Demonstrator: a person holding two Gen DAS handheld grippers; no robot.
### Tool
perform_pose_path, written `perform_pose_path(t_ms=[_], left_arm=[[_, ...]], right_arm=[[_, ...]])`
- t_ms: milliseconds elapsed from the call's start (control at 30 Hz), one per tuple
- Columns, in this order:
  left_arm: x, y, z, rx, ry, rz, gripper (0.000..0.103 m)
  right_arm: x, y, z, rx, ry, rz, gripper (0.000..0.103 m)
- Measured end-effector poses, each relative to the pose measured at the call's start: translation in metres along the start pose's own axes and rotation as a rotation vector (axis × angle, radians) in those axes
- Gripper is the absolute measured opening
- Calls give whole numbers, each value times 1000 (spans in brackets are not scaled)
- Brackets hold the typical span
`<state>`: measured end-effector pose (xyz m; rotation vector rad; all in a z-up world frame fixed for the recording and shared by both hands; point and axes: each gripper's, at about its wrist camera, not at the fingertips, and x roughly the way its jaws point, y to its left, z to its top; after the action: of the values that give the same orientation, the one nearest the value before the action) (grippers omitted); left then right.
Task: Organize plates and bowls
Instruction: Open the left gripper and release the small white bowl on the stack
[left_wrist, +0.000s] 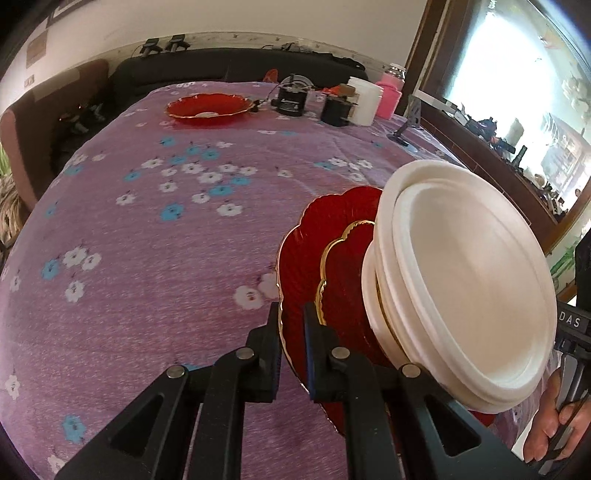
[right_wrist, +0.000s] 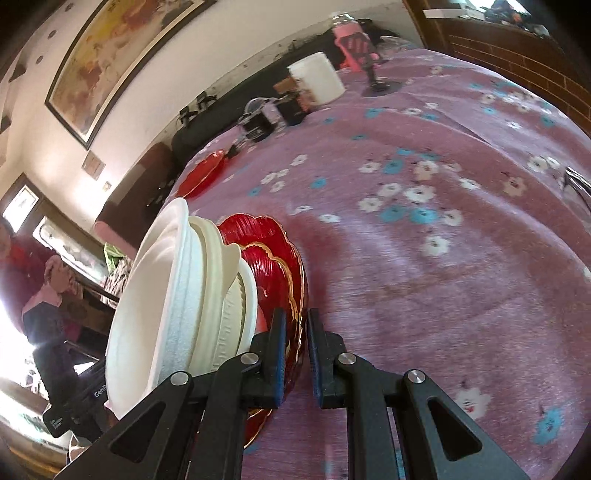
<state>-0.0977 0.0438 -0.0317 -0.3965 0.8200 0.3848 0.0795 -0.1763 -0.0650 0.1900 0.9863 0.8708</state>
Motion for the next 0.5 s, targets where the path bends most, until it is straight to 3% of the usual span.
perform_pose_path(t_ms=[500], left_arm=[[1,-11,-3,24,-44,37,11]], right_arm=[[-1,-7,-4,15,-15,8,13]])
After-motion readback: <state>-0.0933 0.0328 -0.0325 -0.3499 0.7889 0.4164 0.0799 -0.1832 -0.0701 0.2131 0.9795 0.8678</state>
